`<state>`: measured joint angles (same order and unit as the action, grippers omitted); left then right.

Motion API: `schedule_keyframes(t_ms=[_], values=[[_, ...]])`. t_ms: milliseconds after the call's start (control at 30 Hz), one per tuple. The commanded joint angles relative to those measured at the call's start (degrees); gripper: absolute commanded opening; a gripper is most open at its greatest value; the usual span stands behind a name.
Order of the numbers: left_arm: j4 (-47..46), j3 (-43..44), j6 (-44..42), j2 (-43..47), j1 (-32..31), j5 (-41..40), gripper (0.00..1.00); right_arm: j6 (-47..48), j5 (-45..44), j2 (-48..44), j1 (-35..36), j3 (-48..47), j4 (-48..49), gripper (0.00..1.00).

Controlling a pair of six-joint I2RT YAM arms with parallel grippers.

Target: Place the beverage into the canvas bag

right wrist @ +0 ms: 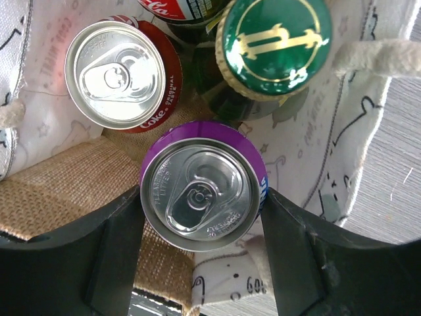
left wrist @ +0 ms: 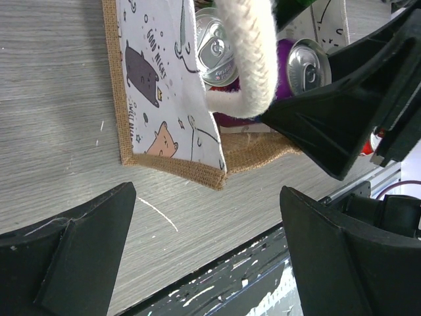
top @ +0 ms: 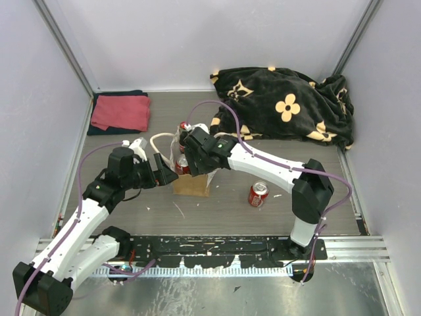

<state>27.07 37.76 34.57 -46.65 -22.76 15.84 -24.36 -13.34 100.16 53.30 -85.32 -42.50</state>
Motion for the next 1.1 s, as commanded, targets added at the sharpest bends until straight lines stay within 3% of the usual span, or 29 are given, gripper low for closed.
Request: schedule_keyframes(t_ms=[0,733,800,867,967,1067], values=[[-0.39,1.82,-0.40,0.84,-0.19,0.03,0.98,-0.42,-2.67,0.03,-0.12,0.28,5.12,0.01],[-0.70,0.49,-0.68,1.57,-0.18,0.34,0.98,-0.97,-2.86,4.51,-0.21,5.27,6.98,0.02],[-0.70,0.48,-0.72,1.66,-0.13,0.27,0.98,-0.89,-2.92,4.06,-0.21,5.04,6.75,0.13],[-0.70,0.40,-0.73,1.66,-0.22,0.29,0.98,-0.75,-3.09,3.42,-0.21,4.68,6.44,0.35],[-0.70,0.32,-0.73,1.74,-0.20,0.38,0.98,-0.36,-3.57,2.06,-0.22,4.15,5.81,0.58],[-0.70,0.30,-0.73,1.67,-0.18,0.51,0.98,0.22,-4.28,0.60,-0.21,3.29,4.75,0.72]])
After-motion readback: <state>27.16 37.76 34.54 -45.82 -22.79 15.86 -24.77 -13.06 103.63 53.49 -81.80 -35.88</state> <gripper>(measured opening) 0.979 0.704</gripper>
